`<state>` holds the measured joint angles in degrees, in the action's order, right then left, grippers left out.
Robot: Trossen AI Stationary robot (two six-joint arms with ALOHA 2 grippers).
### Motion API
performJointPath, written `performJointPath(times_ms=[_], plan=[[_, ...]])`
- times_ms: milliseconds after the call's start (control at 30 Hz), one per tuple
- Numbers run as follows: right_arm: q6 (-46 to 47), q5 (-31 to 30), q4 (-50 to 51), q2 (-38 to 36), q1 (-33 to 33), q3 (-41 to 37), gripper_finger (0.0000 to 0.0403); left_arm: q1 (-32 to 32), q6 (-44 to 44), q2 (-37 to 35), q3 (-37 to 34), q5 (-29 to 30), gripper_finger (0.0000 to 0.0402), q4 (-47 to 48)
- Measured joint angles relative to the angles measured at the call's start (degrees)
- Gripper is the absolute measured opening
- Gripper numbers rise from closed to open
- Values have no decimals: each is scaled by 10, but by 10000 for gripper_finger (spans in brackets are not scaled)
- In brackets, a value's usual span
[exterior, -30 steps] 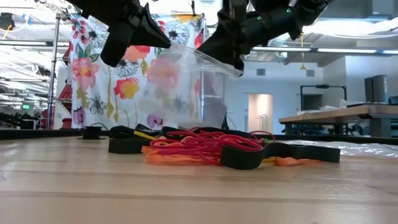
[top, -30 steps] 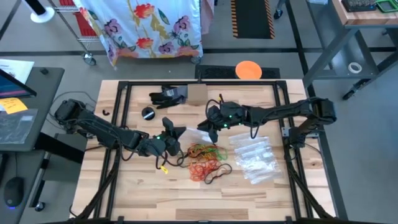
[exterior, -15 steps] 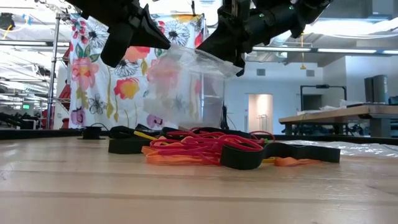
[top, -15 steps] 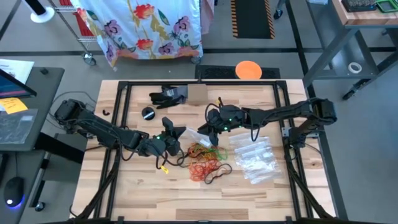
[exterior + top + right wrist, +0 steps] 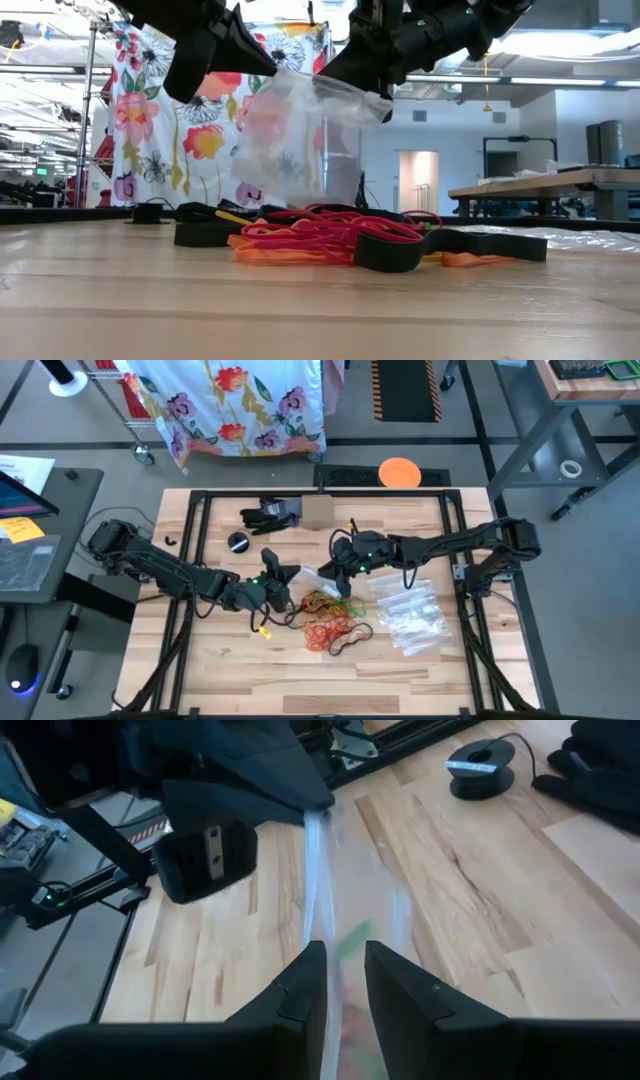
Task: Sort rubber bands
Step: Open the transparent zip bag
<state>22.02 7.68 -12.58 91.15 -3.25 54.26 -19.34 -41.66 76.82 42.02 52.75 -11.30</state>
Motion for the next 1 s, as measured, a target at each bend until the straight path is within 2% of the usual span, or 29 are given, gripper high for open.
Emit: performJointPath(times_ms=[233, 500, 600, 700, 833, 1000], plan=[[-9, 0, -5, 0, 1, 0, 7, 7, -2, 0, 0, 0, 0, -2], [-15, 0, -5, 0, 7, 0, 2, 24, 7, 0, 0, -51, 6, -1], [-22, -1, -6, 0, 7, 0, 1, 28, 6, 0, 0, -63, 31, -1], [-37, -31, -1, 0, 7, 0, 1, 28, 11, 0, 0, -79, 68, 1], [-65, -63, 15, 0, -1, 0, 1, 27, 87, 0, 0, -89, 127, 1], [-140, -147, 16, -1, -9, 0, 0, 25, 176, -6, 15, 16, 180, 3]])
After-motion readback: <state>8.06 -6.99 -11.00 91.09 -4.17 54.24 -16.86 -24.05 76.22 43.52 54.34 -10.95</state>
